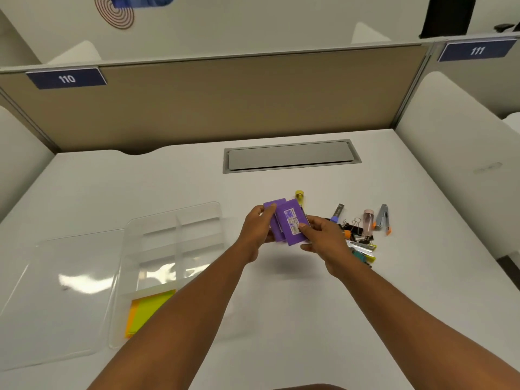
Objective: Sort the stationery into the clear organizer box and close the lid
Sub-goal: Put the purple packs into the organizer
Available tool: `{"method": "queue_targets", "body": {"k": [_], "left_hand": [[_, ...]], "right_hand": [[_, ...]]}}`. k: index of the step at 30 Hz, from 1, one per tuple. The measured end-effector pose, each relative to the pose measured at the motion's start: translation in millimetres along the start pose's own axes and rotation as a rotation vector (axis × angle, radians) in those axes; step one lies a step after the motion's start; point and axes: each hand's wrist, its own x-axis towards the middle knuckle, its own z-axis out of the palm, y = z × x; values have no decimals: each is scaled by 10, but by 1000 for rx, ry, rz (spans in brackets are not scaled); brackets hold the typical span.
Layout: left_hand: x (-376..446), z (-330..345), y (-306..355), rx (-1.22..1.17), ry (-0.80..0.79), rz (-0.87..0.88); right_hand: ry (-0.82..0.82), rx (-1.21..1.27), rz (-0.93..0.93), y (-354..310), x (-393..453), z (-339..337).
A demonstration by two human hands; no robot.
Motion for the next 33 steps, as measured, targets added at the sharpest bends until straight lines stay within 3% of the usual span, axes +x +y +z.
{"method": "queue_targets", "body": {"k": [4,13,19,22,27,33], "left_hand": [[-137,-295,-35,-5,-10,-13],[-425,-972,-180,-70,43,-36],[-591,-1454,-219,151,328,110],[-679,-1786,-240,339,511,230],[-883,-2332,-320,722,648,380],[-1048,-2591,-371,809,718,99]], "right_hand": [[21,-149,-12,-12,-51,344],[-113,-118,107,72,-305,1015],[-208,-229,73,104,-450,1254],[-332,-403,52,93,-523,1357],[-420,-807,-87,165,-598,1575],[-358,-1182,-255,270,-636,1710]]}}
